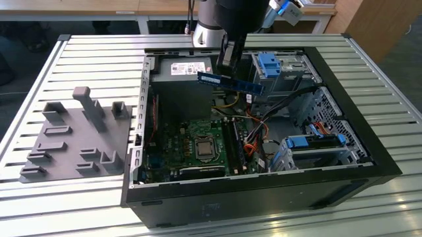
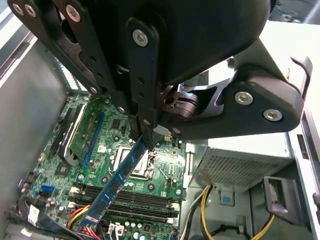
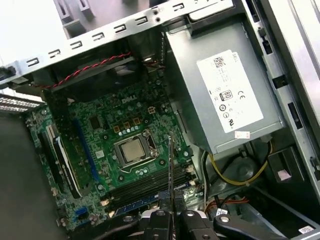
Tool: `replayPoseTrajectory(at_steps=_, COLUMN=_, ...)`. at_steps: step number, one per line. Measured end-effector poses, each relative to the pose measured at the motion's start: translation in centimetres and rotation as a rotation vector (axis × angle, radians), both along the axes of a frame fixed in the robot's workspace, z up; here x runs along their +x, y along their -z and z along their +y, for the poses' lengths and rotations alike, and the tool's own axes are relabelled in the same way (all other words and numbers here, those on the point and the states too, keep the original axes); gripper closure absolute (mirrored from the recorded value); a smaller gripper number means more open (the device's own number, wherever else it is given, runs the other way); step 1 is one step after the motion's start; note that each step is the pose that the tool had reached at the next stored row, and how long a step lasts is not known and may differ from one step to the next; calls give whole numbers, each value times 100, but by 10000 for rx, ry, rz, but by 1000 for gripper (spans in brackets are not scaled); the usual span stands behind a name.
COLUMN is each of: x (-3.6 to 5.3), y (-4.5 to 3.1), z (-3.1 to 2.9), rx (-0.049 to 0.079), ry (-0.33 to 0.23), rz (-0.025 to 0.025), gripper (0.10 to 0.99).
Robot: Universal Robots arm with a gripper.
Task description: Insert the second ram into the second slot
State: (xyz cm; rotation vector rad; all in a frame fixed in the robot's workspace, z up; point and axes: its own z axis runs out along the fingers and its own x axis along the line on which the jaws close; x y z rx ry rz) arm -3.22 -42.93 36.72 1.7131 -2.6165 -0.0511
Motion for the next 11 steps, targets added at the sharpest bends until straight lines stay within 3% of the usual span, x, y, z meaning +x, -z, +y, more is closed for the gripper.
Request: replayPoseTrajectory(at_steps=11, x=0, y=22, z=0, rx=-48, ry=1975, rz=1, gripper=949)
